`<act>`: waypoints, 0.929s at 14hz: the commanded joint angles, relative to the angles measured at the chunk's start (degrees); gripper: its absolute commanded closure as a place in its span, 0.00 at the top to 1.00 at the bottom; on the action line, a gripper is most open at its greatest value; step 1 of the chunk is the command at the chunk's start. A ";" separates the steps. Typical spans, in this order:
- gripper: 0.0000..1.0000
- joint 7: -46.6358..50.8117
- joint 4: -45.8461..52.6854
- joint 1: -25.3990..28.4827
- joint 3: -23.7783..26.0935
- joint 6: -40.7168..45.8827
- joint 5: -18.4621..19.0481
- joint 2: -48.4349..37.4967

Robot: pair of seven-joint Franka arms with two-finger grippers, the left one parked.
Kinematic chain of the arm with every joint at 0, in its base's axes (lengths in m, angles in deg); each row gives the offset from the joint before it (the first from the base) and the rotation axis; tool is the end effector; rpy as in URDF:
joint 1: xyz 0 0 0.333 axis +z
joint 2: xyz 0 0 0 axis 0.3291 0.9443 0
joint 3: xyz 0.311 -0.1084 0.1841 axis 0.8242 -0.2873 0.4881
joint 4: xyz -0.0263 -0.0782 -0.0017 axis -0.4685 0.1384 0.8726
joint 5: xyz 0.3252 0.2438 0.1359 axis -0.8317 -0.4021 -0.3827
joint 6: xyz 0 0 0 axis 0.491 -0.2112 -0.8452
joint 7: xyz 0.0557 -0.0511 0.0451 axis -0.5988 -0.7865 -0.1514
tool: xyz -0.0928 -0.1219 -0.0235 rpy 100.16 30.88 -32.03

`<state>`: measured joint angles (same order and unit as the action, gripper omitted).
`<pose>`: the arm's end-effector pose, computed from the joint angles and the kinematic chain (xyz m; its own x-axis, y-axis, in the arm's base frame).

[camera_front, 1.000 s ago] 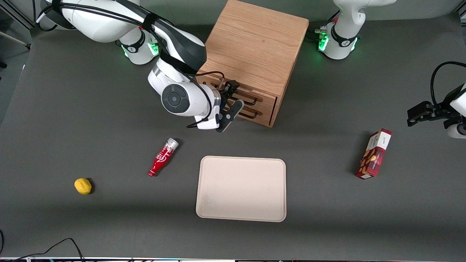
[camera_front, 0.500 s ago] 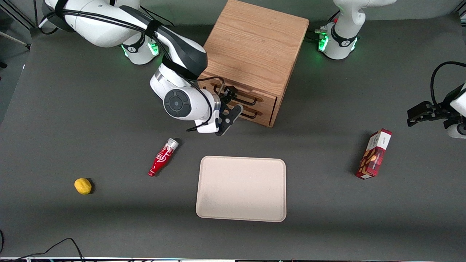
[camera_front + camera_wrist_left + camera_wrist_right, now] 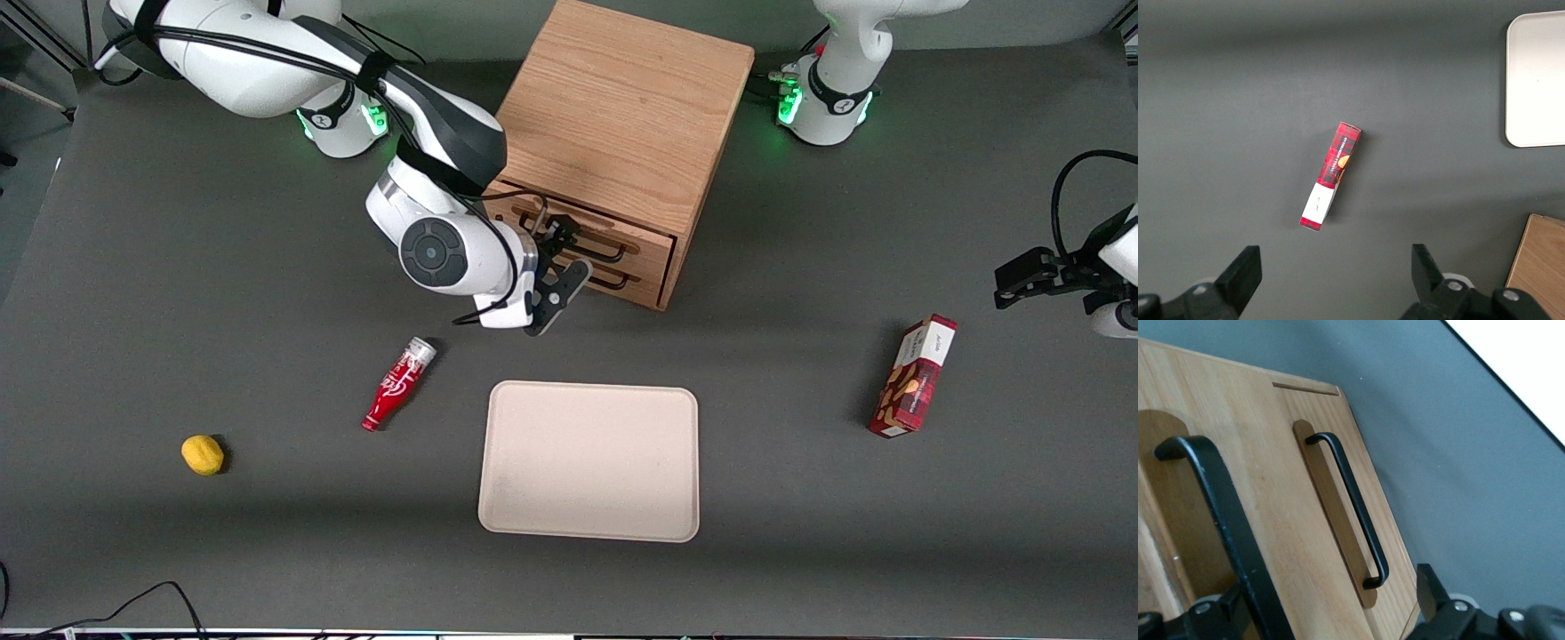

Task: Open upper drawer
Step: 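Pull the upper drawer outward by its handle with the right gripper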

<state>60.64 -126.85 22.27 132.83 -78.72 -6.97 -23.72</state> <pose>0.5644 0.4775 0.3618 0.7089 0.6992 -0.0929 0.5937 -0.6626 -0.4566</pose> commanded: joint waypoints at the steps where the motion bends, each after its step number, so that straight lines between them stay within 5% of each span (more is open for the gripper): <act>1: 1.00 1.18 2.18 -0.15 -0.23 -0.36 1.98 1.69; 13: 1.00 -0.84 10.35 -0.95 -4.36 2.00 4.35 5.73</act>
<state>60.47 -120.45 20.97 128.92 -78.62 -4.45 -20.64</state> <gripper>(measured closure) 0.000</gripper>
